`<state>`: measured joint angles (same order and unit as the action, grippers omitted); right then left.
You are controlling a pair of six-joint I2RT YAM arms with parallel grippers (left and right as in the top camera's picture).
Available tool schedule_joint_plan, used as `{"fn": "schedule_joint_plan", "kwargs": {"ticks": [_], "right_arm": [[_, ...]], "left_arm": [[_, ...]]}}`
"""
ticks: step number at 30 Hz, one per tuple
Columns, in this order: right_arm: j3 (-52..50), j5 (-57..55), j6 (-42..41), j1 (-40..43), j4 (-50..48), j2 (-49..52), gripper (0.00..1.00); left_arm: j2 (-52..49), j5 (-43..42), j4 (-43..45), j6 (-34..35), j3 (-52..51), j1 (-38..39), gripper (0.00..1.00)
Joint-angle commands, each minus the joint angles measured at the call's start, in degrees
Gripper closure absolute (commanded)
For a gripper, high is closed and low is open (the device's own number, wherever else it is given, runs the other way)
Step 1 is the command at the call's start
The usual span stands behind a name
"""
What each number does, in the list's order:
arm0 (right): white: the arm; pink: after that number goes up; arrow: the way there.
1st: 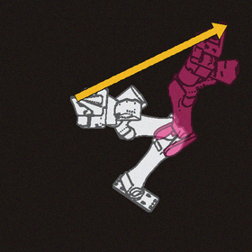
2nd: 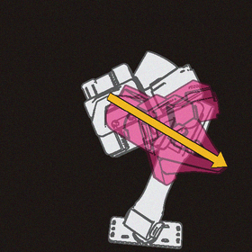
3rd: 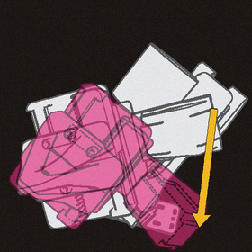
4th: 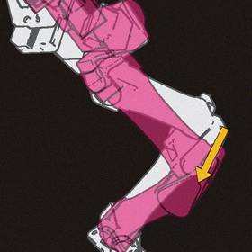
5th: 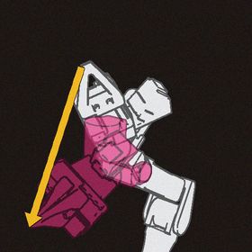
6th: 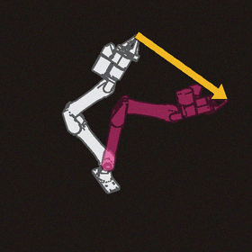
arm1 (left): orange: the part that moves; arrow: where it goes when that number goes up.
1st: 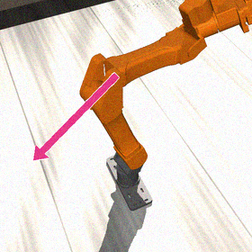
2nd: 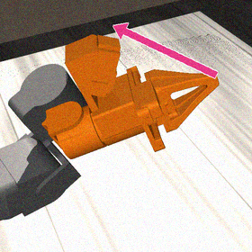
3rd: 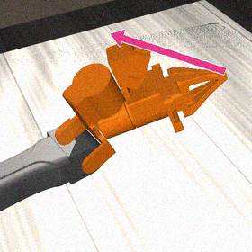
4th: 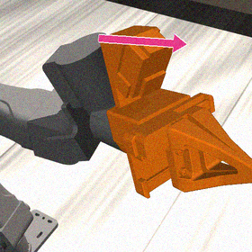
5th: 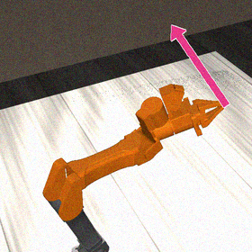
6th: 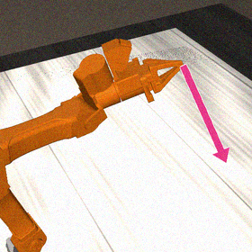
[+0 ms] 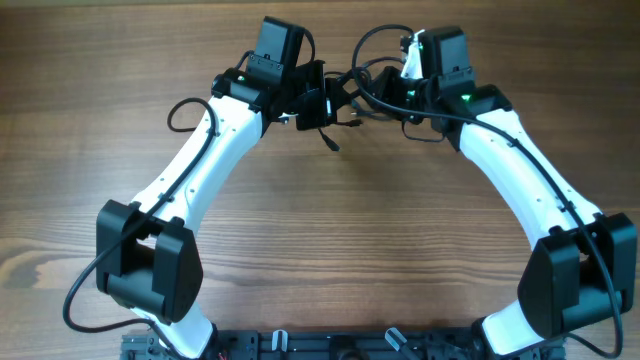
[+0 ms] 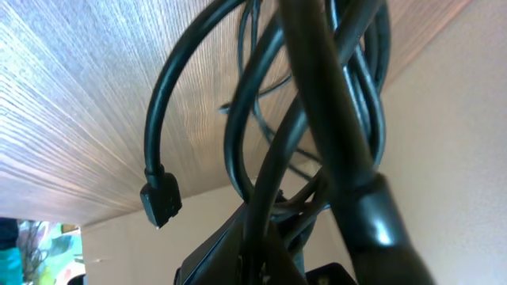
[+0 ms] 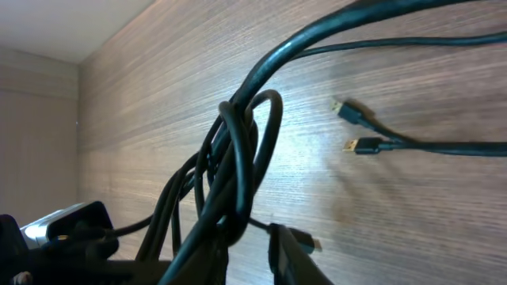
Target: Untangle cables
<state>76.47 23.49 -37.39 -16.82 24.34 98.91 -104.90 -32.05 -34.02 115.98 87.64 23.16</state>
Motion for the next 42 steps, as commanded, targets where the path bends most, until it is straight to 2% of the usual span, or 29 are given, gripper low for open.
{"fn": "schedule_joint_plan", "kwargs": {"ticks": [1, 2, 9, 14, 20, 24, 27, 32, 37, 42], "right_arm": [[0.55, -1.25, -0.04, -0.57, -2.27, 0.37, 0.89], [0.55, -1.16, -0.04, -0.46, -2.25, 0.37, 0.95], [0.55, 1.79, 6.36, -0.28, 3.76, 0.04, 0.96], [0.55, 6.51, 13.81, 1.62, 9.57, -3.13, 0.96], [0.55, 9.88, 21.42, 4.66, 17.59, -14.75, 0.96], [0.55, 10.08, 22.82, 6.67, 21.73, -24.72, 0.96], [0.55, 10.01, 22.80, 9.05, 23.76, -31.47, 0.96], [0.55, 6.29, 21.75, 13.11, 26.27, -37.53, 0.96], [0.55, 6.10, 22.34, 13.68, 28.44, -36.63, 0.96], [0.55, 6.23, 22.32, 13.68, 29.09, -31.85, 0.94]], "left_arm": [[0.98, -9.35, -0.42, 8.96, 0.46, 2.36, 0.96], [0.98, -9.35, -0.42, 8.96, 0.46, 2.43, 0.96], [0.98, -7.82, -0.44, 7.96, 0.46, 2.47, 0.96], [0.98, 0.46, -2.71, 3.98, 0.46, 2.47, 0.96], [0.98, 17.25, -11.93, 4.00, 0.46, 2.47, 0.96], [0.98, 23.08, -16.98, 3.98, 0.46, 2.47, 0.96], [0.98, 24.33, -20.59, 2.71, 0.46, 2.47, 0.96], [0.98, 25.75, -22.73, -8.26, 0.46, 2.47, 0.96], [0.98, 25.77, -22.60, -25.49, 0.46, 2.47, 0.96], [0.98, 25.18, -21.49, -51.39, 0.46, 2.47, 0.96]]}}
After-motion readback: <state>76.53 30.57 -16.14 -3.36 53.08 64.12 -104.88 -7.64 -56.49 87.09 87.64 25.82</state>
